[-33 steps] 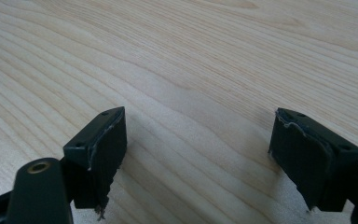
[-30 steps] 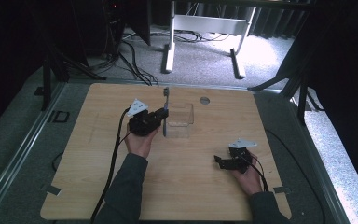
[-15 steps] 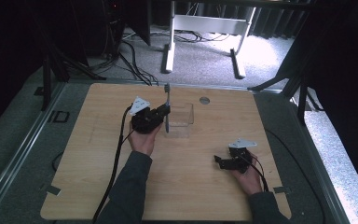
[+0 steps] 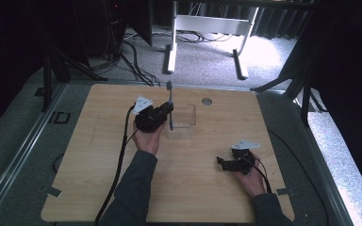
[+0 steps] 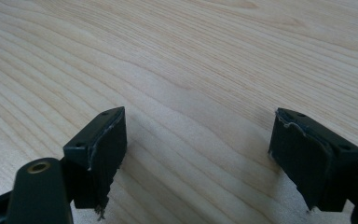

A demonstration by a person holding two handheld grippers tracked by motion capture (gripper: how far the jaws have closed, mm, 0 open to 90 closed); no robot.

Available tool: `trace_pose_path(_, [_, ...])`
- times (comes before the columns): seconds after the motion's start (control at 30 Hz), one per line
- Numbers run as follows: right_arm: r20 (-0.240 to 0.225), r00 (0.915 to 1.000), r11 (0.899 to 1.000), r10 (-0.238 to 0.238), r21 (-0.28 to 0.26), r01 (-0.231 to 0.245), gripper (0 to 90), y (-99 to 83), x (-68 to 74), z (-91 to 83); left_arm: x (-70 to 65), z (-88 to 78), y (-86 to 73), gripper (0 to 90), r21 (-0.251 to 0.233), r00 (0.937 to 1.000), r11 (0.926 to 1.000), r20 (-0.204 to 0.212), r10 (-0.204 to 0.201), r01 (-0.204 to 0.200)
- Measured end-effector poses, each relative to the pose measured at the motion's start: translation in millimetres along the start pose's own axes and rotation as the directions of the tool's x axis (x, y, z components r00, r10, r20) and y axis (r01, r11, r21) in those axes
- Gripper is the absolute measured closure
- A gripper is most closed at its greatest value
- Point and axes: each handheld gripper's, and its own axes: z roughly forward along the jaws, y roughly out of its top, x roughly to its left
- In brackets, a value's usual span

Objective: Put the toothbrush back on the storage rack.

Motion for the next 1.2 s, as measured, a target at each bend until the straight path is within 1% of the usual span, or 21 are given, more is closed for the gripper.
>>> trace_pose_path(0.1, [0.0,1.0,1.0,-0.001,0.0,0.001,18.6,0.0,0.0,0.0,-0.9,1.1,0.1,78.4,-0.017,1.0,0.9999,-0.001,0.002,-0.002])
trace_pose_path(0.2, [0.0,1.0,1.0,-0.001,0.0,0.001,18.6,0.0,0.0,0.0,-0.8,2.8,-0.6,78.3,-0.022,0.9999,0.9997,-0.001,0.01,-0.01])
trace_pose_path(0.33, [0.0,1.0,1.0,0.0,0.0,0.0,18.6,0.0,0.0,0.0,-0.3,4.6,-2.3,78.3,-0.026,0.9995,0.9992,0.004,0.031,-0.031])
trace_pose_path(0.53, [0.0,1.0,1.0,-0.001,0.0,0.001,18.6,0.0,0.0,0.0,-1.8,6.9,-3.7,78.3,-0.049,0.9984,0.9972,0.004,0.056,-0.055])
trace_pose_path(0.63, [0.0,1.0,1.0,-0.001,0.0,0.001,18.6,0.0,0.0,0.0,-1.4,8.5,-4.8,78.4,-0.045,0.9978,0.9968,-0.01,0.065,-0.066])
trace_pose_path(0.7, [0.0,1.0,1.0,-0.001,0.0,0.001,18.6,0.0,0.0,0.0,0.2,9.7,-5.5,78.4,-0.044,0.9983,0.9974,-0.01,0.057,-0.058])
trace_pose_path(0.87, [0.0,1.0,1.0,-0.001,0.0,0.001,18.6,0.0,-0.1,0.0,2.2,12.4,-7.3,78.3,-0.048,0.9984,0.9972,0.002,0.057,-0.057])
trace_pose_path(1.07, [0.0,1.0,1.0,-0.001,0.001,0.001,18.6,0.0,0.0,0.0,3.0,14.8,-9.1,78.4,-0.055,0.9972,0.9957,0.004,0.075,-0.075])
trace_pose_path(1.2, [0.0,1.0,1.0,0.0,0.001,0.0,18.6,0.0,0.0,-0.1,3.9,15.8,-10.4,78.3,-0.055,0.9946,0.9931,-0.005,0.103,-0.103])
